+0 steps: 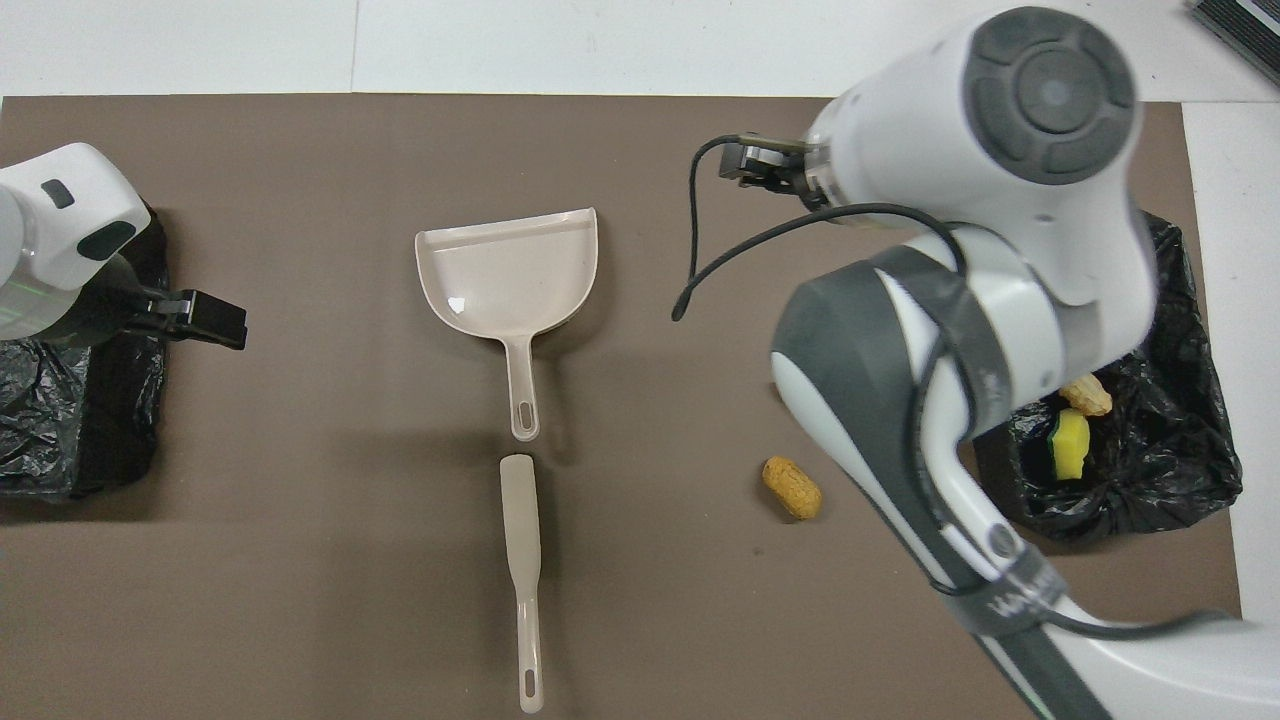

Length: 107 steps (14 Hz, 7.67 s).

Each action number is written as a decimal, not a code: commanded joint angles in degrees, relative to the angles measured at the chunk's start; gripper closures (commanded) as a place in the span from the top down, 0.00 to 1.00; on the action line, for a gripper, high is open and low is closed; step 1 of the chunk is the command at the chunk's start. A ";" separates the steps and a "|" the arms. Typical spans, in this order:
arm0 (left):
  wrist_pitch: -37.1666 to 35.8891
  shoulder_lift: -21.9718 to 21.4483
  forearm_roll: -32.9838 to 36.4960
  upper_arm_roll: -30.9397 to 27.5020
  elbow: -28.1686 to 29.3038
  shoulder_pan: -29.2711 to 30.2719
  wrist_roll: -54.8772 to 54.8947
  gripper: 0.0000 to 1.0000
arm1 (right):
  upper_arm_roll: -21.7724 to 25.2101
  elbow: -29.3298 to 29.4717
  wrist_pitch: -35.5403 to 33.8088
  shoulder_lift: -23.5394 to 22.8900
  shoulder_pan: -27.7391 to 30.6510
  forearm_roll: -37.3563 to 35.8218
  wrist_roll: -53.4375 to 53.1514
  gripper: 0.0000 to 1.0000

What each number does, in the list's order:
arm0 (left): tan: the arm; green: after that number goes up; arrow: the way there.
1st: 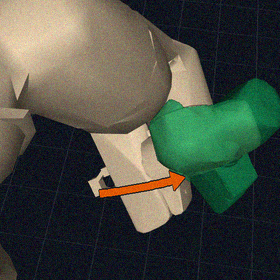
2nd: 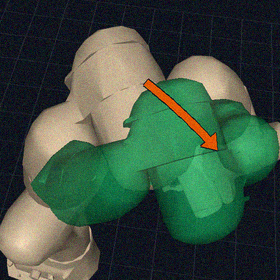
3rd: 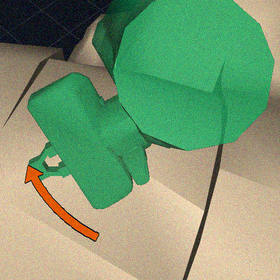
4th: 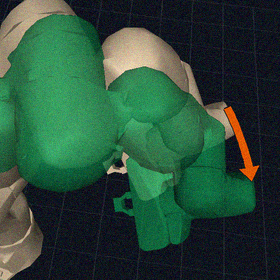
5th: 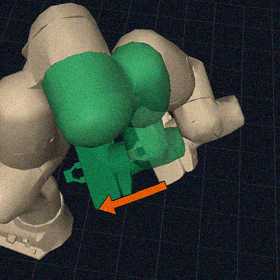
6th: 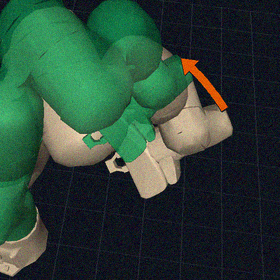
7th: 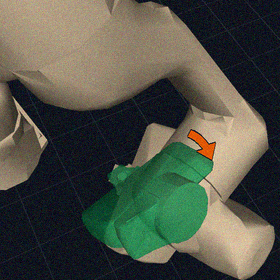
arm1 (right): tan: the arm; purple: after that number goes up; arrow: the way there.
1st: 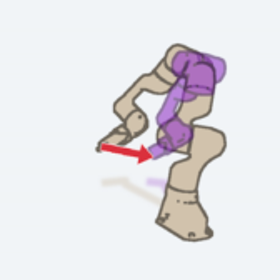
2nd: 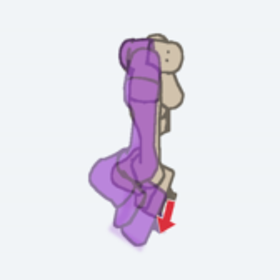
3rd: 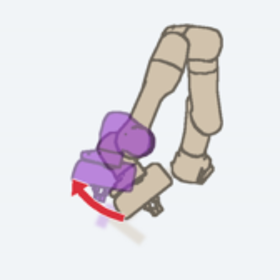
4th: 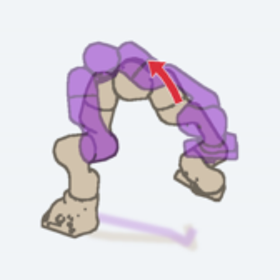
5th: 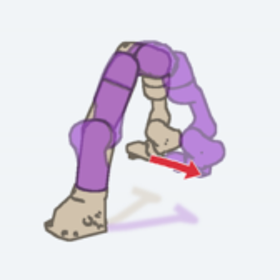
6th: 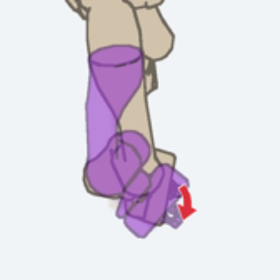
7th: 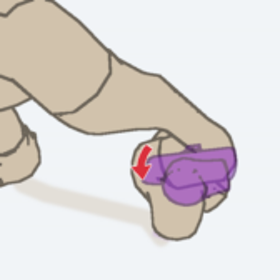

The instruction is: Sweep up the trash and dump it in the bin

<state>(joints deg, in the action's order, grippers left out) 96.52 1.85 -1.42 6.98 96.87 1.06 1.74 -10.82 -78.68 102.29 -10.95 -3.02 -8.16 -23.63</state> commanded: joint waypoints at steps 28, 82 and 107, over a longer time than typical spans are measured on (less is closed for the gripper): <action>34.35 10.72 0.19 -0.30 17.82 -25.50 -31.18 0.37 | -0.69 -5.87 -18.54 11.39 7.06 9.65 14.14 1.00; 26.61 6.68 12.23 -0.57 18.62 7.73 79.83 0.00 | -1.48 -39.00 25.15 -0.12 -46.20 10.88 -43.95 0.65; 28.11 6.50 9.59 -0.48 18.62 -5.80 68.49 0.00 | -1.04 -54.36 6.07 25.09 -22.58 5.87 -18.67 0.00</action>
<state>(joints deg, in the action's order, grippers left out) 124.39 10.38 9.05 7.35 113.45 -2.83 71.57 -11.24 -126.00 106.24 9.33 -28.48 -1.13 -46.15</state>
